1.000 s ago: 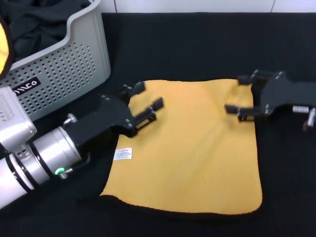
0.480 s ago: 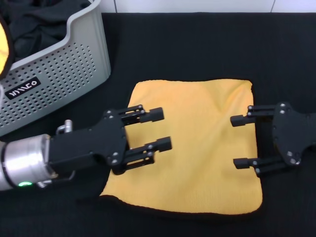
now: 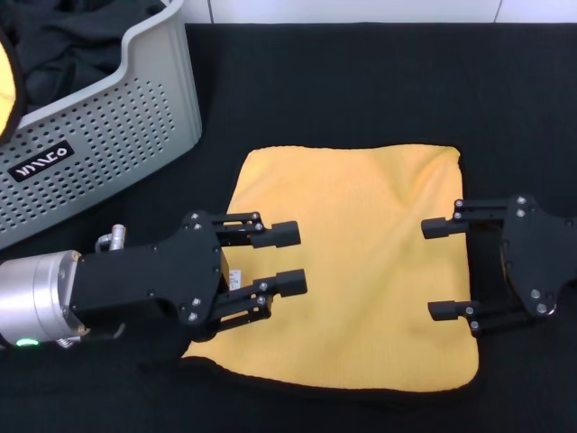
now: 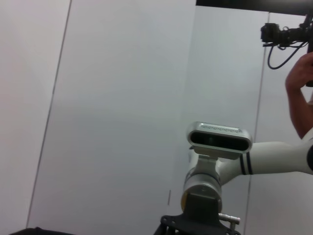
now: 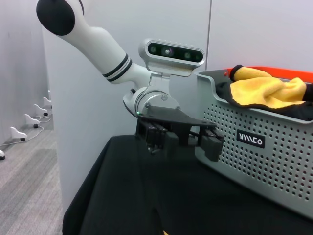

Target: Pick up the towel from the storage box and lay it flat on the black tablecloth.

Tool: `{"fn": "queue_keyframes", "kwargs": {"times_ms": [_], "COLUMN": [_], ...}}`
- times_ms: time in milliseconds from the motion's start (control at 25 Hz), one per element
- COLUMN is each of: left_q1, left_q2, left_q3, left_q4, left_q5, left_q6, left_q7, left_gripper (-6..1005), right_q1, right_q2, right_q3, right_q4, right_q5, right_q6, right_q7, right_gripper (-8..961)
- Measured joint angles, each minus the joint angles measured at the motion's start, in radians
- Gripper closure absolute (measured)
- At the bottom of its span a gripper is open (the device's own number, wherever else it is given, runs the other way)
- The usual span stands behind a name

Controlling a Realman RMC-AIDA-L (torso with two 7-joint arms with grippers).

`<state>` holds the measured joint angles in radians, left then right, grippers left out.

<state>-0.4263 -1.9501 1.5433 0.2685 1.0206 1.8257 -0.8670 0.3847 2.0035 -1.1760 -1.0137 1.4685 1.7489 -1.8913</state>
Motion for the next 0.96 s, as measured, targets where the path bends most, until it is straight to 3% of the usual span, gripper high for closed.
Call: {"fn": "queue_keyframes", "kwargs": {"times_ms": [200, 960], "left_q1": [0.000, 0.007], "left_q2": [-0.003, -0.009], "left_q3": [-0.002, -0.011], "left_q4": [-0.002, -0.011], "left_q5": [0.010, 0.005], "left_q6": [0.002, -0.002], "left_q7": [-0.012, -0.017], "left_gripper": [547, 545], "right_q1": [0.004, 0.000], "right_q2": [0.007, 0.009], "right_q3": [-0.004, 0.003], "right_q4": [0.005, 0.044], "right_q5": [0.002, 0.027], "right_q6": [0.002, 0.003], "right_q7": [-0.014, -0.051], "right_gripper": [163, 163]}}
